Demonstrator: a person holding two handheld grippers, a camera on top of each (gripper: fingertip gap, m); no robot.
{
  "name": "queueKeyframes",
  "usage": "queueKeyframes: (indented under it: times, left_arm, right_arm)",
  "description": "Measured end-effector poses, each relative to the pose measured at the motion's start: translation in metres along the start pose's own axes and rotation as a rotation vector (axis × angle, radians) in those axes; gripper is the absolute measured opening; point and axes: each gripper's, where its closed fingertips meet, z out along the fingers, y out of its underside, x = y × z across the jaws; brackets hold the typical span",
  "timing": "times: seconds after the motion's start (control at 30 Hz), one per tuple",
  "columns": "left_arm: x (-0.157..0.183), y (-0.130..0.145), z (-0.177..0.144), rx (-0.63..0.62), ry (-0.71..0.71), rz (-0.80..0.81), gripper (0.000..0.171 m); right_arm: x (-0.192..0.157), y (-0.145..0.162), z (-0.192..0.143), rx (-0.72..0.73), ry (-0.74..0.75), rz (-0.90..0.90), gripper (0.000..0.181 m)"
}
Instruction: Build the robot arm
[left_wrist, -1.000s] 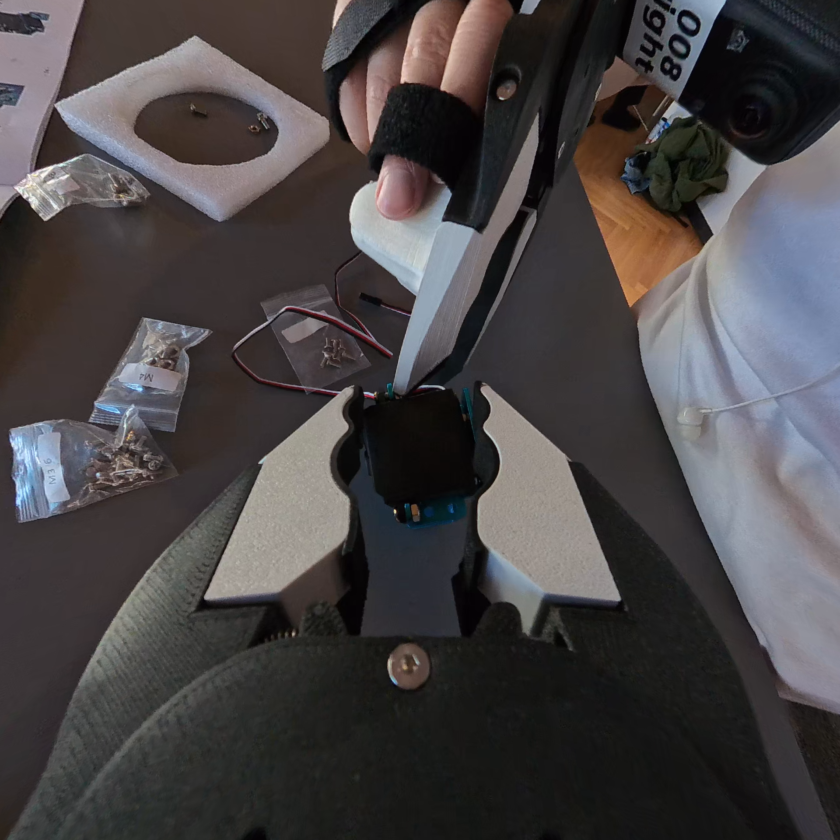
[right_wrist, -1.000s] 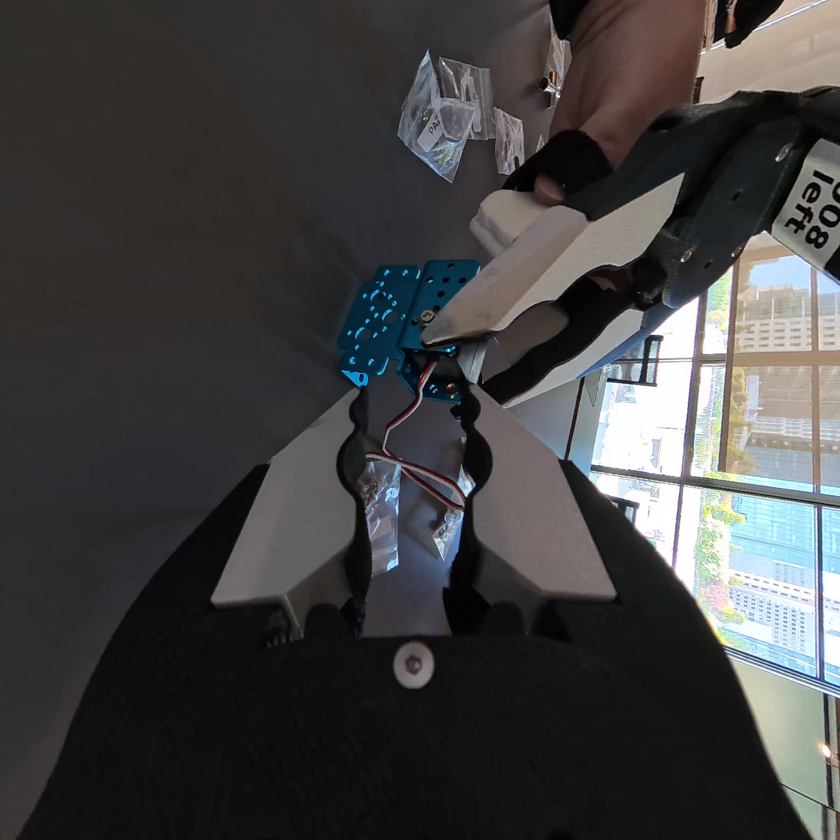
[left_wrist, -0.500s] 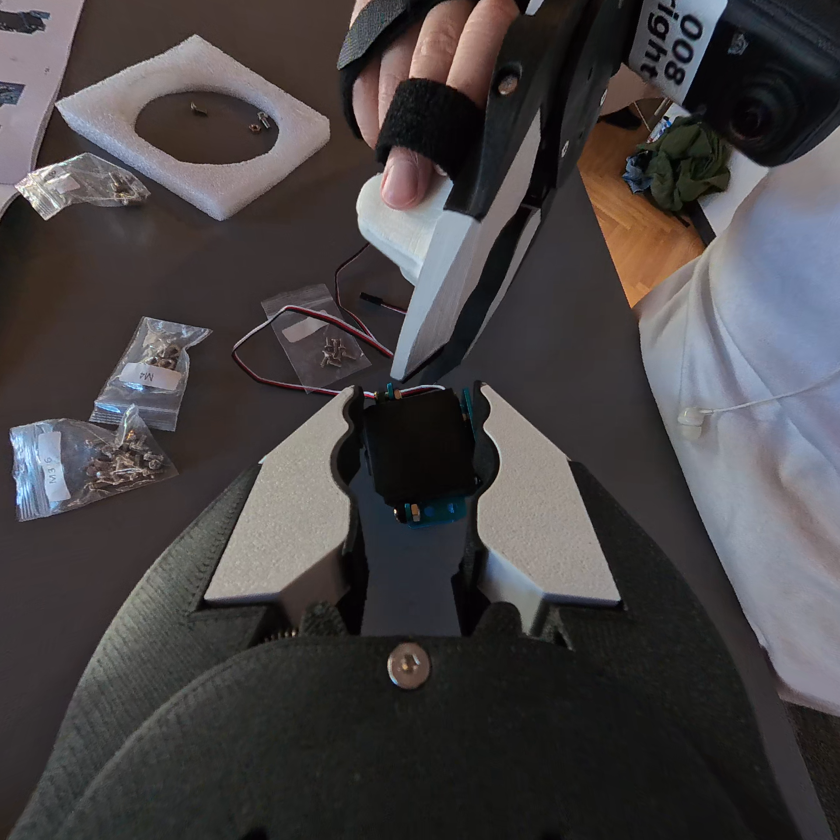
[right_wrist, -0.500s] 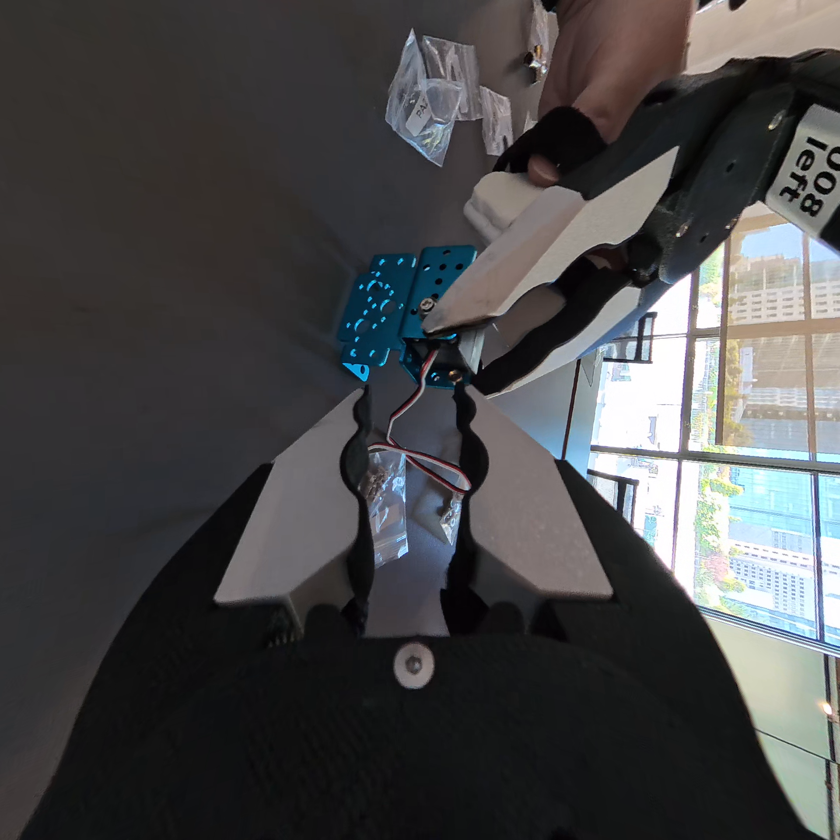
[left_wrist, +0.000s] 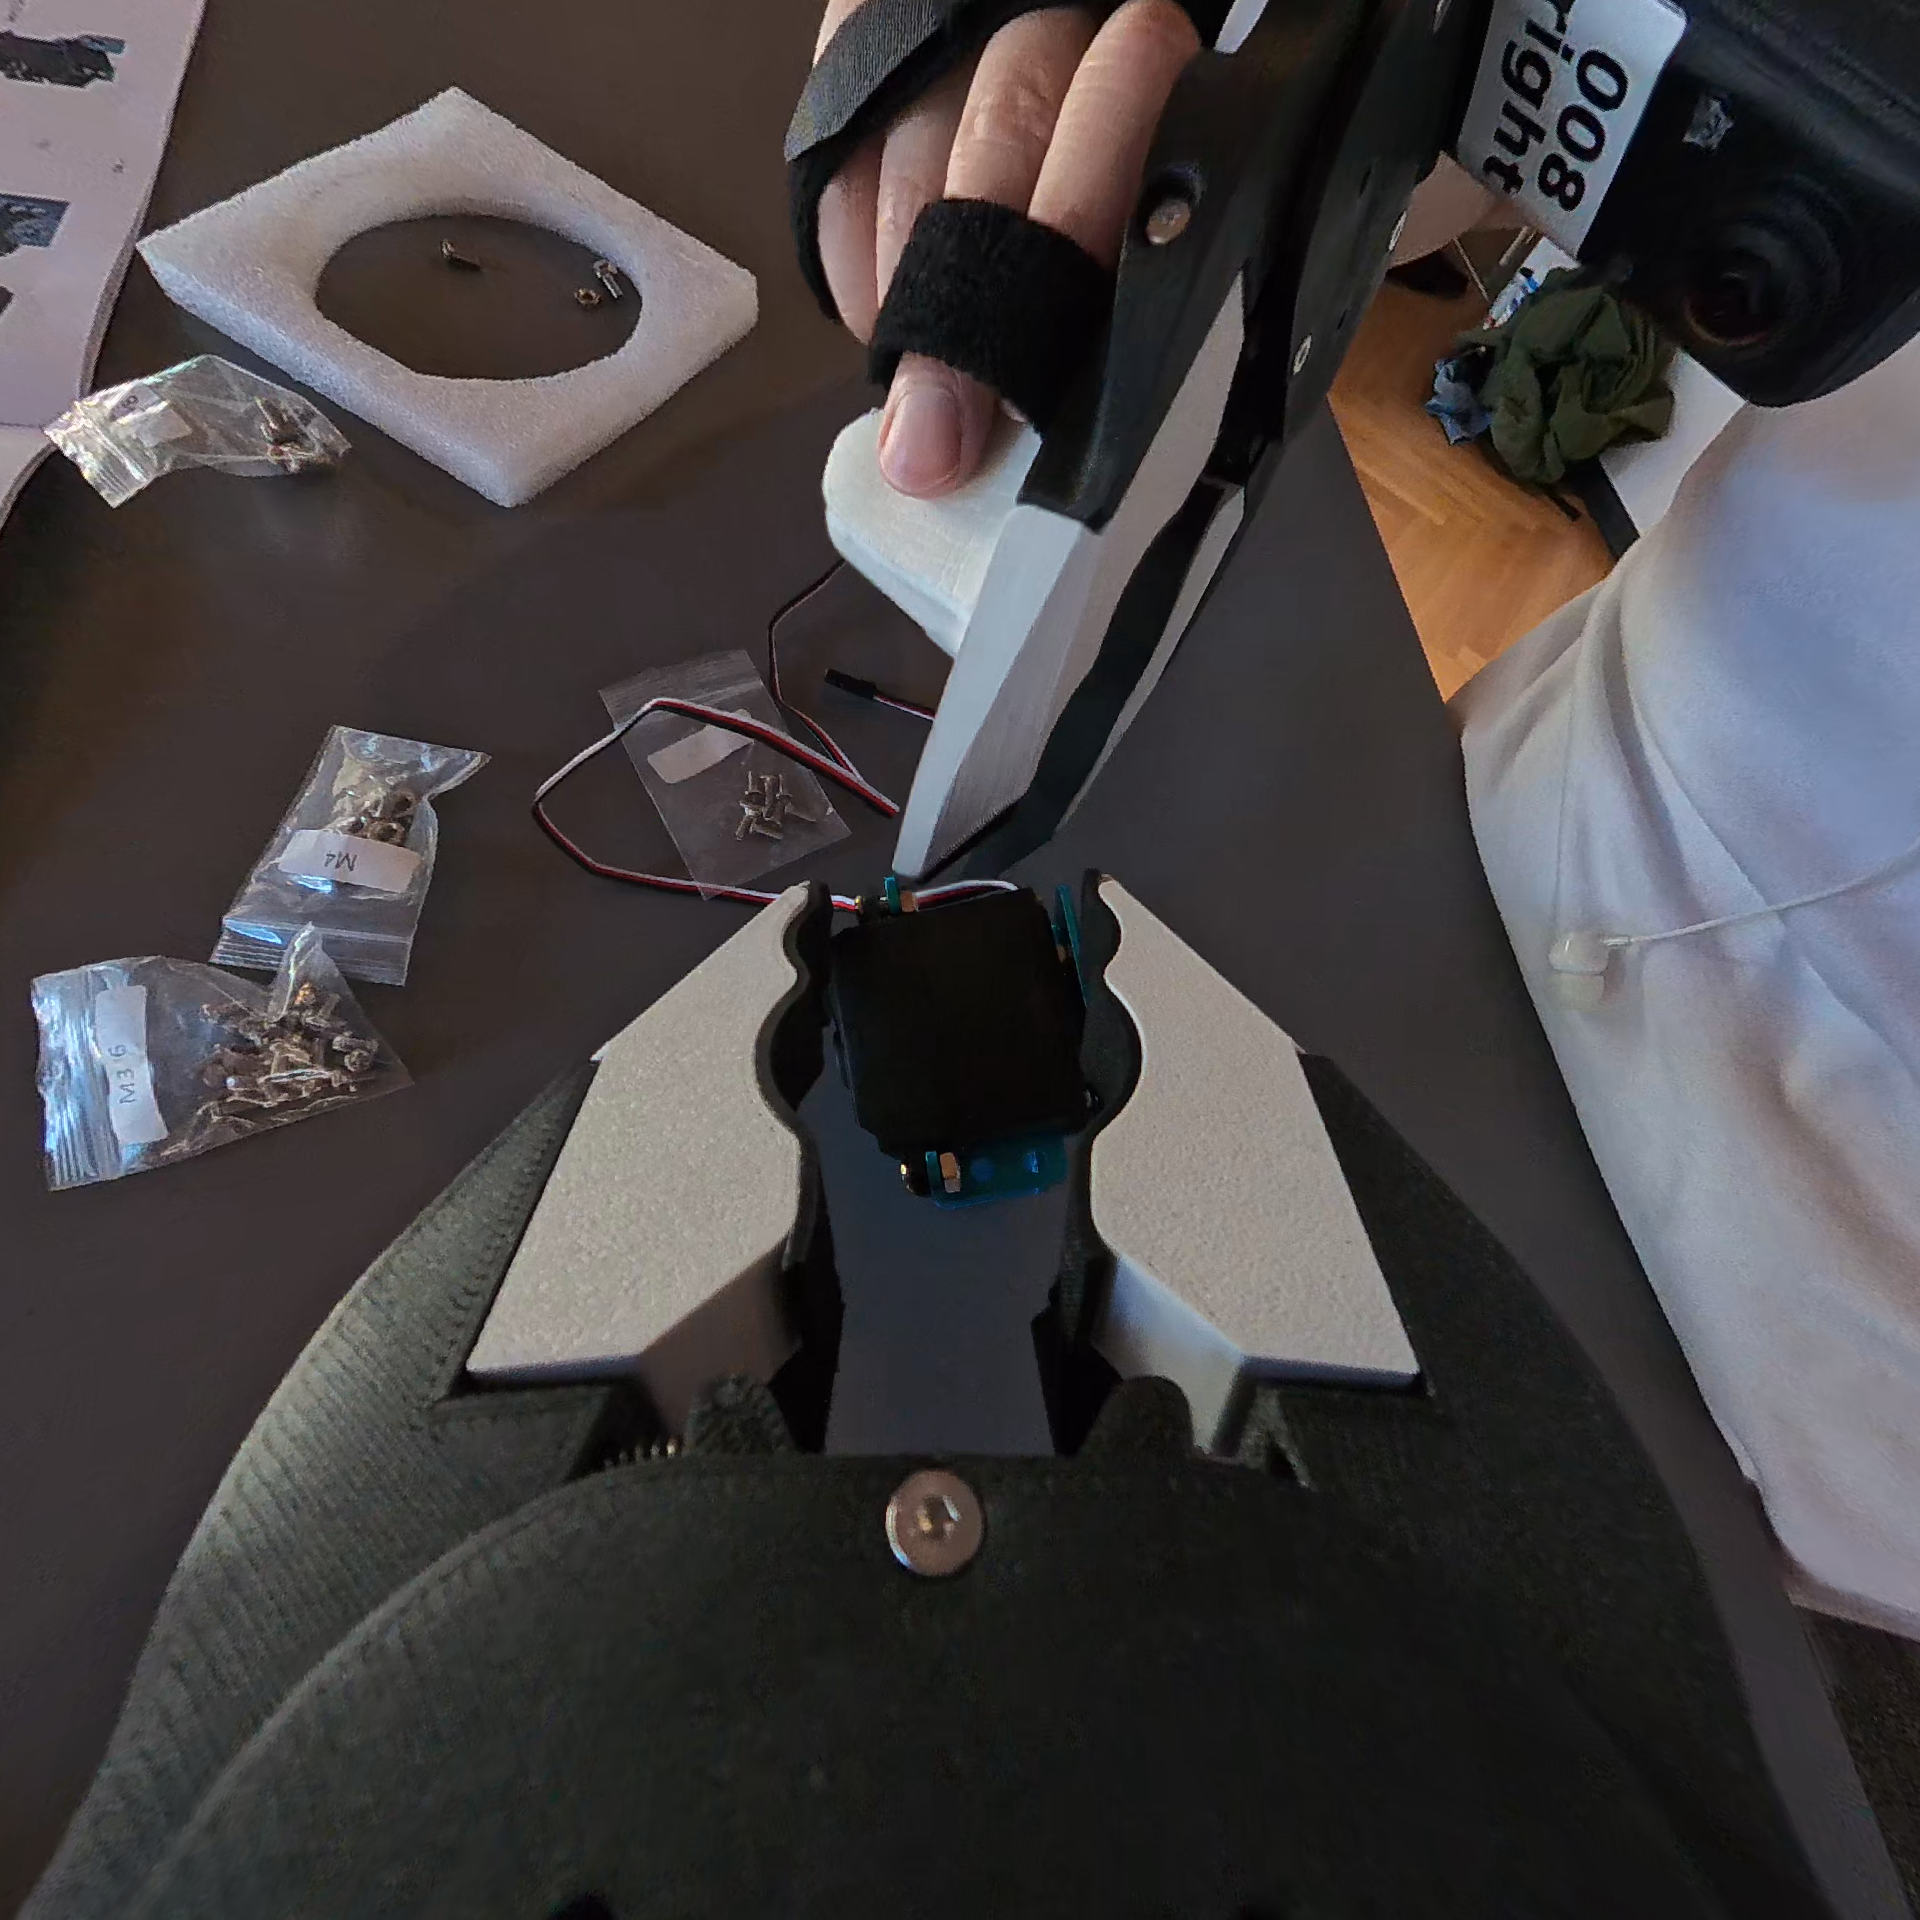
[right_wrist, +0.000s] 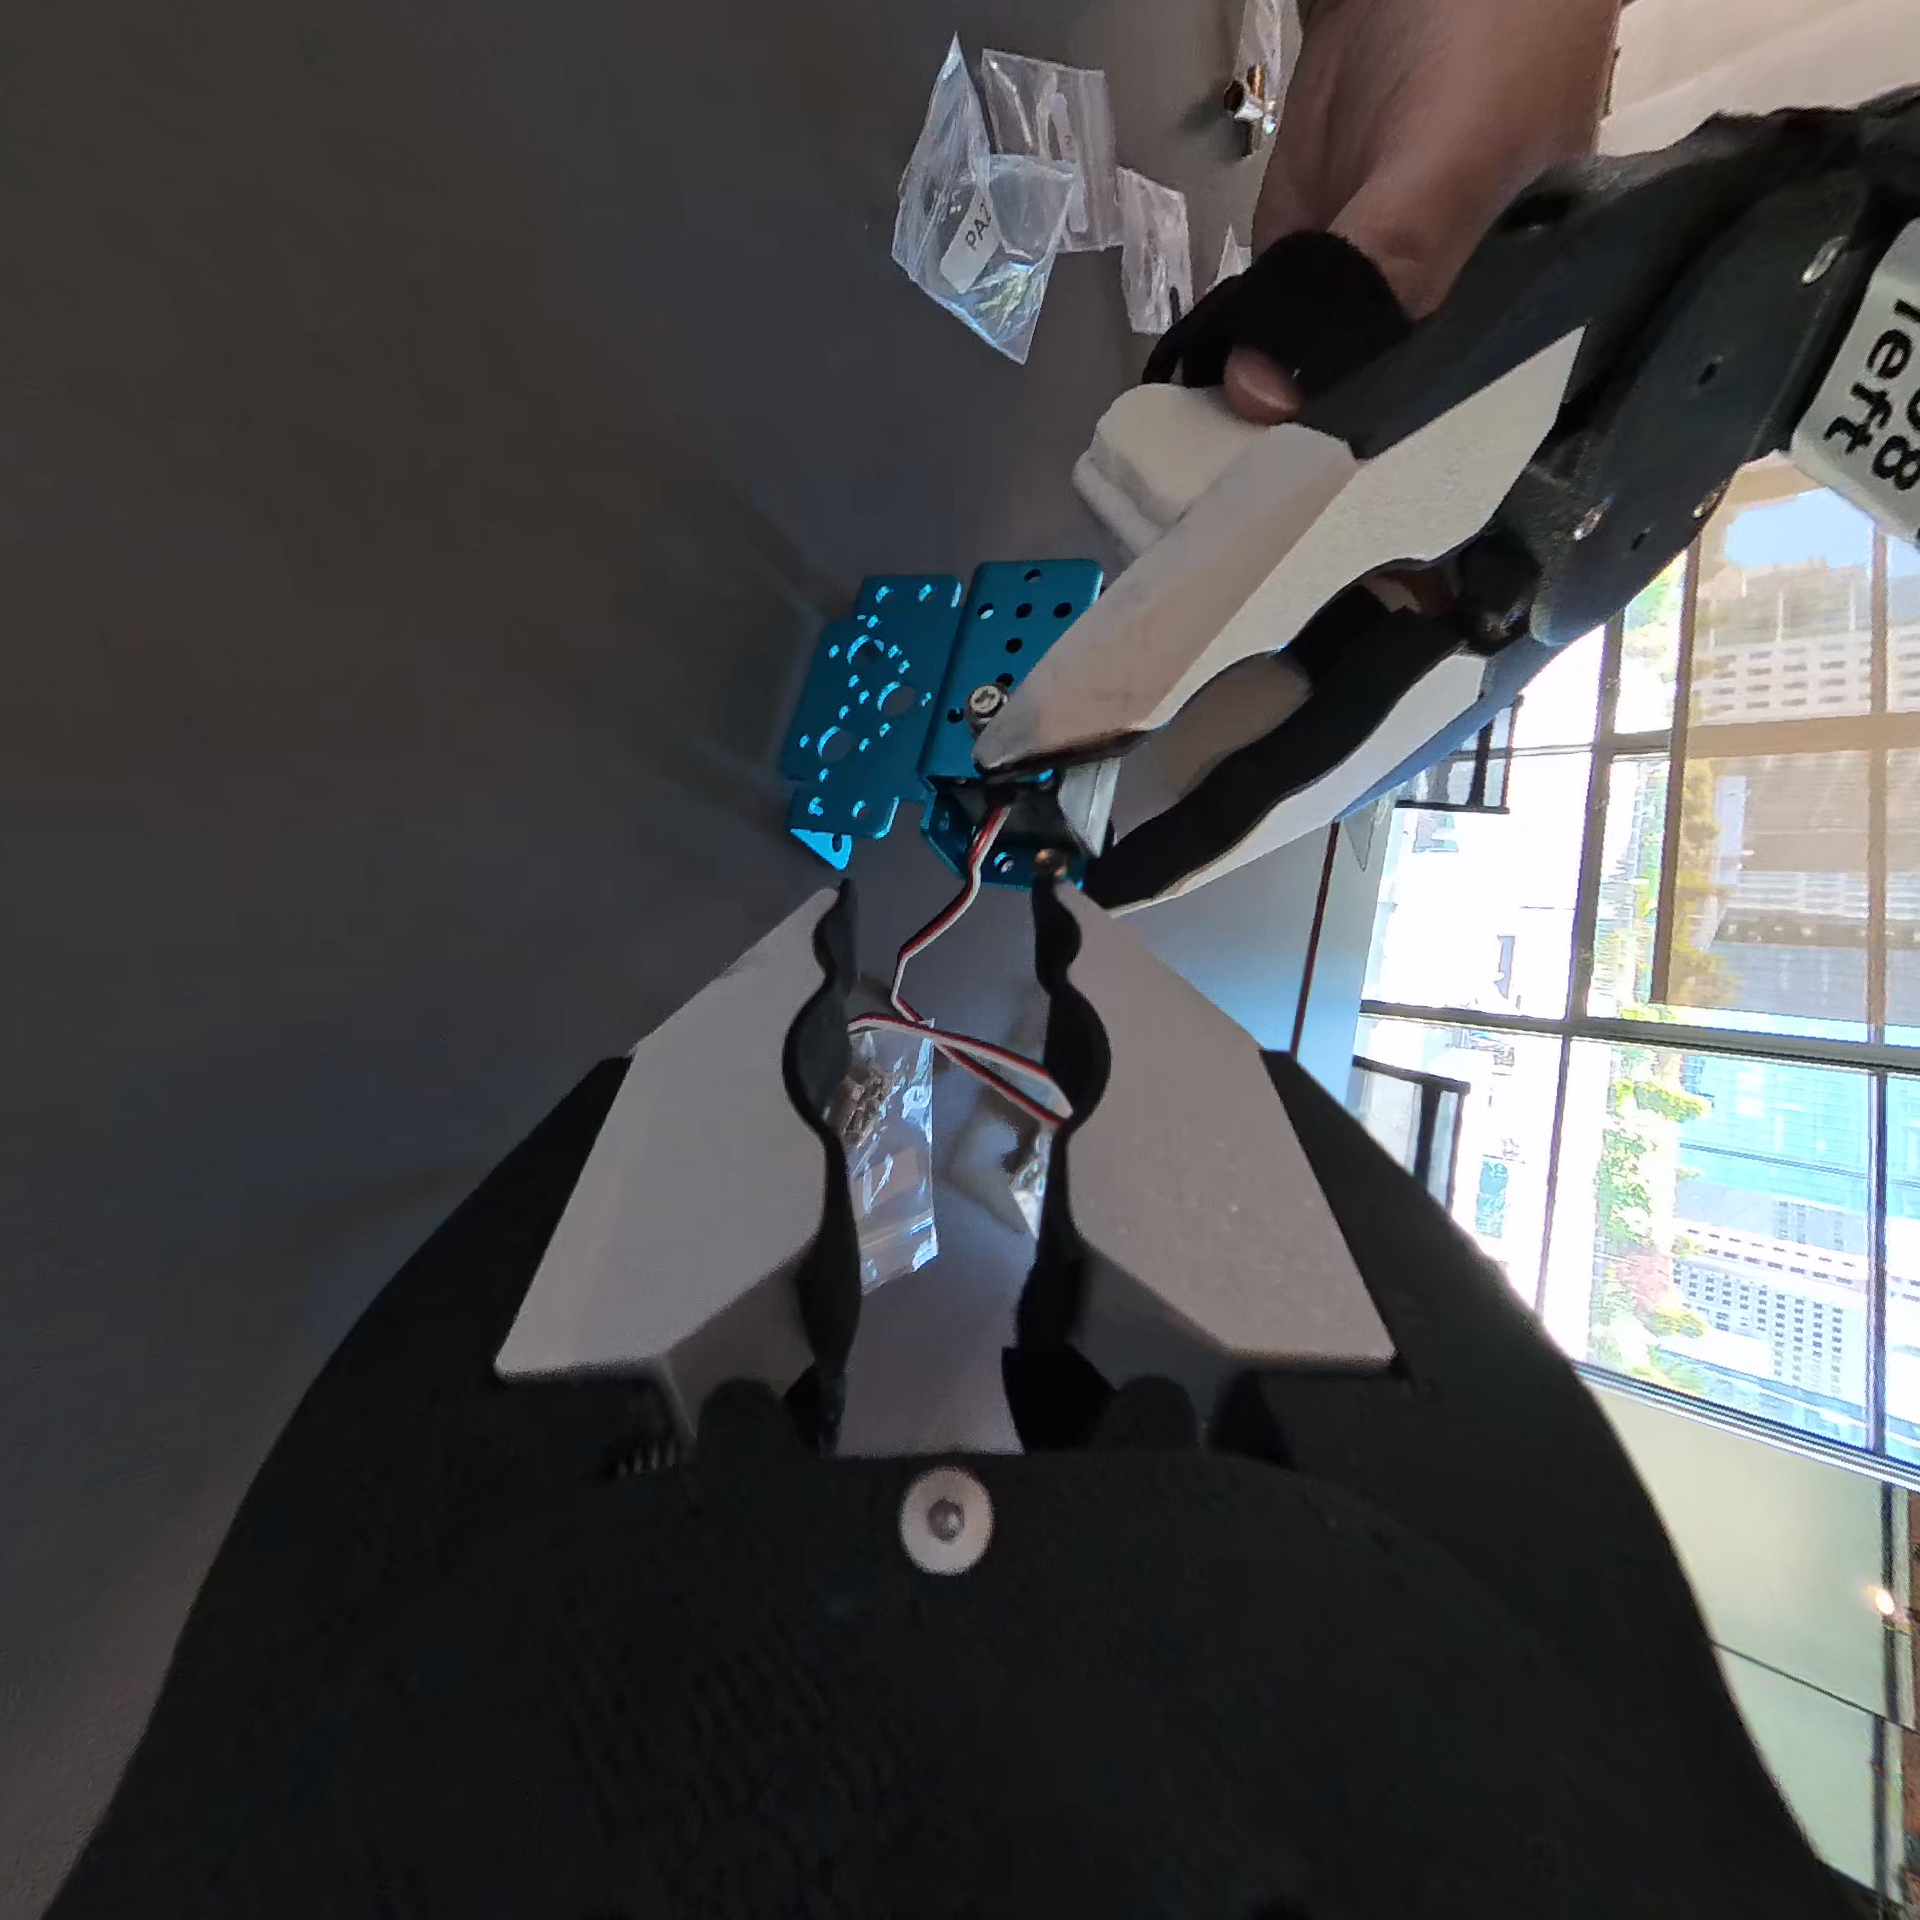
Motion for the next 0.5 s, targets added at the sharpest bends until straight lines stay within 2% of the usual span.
queueKeyframes:
  times: [0.5]
  left_arm:
    - [-0.0006, 0.0002, 0.0006, 0.005, -0.002, 0.004, 0.049]
  right_arm:
    - [0.0016, -0.0025, -0.0012, -0.011, 0.016, 0.029, 0.037]
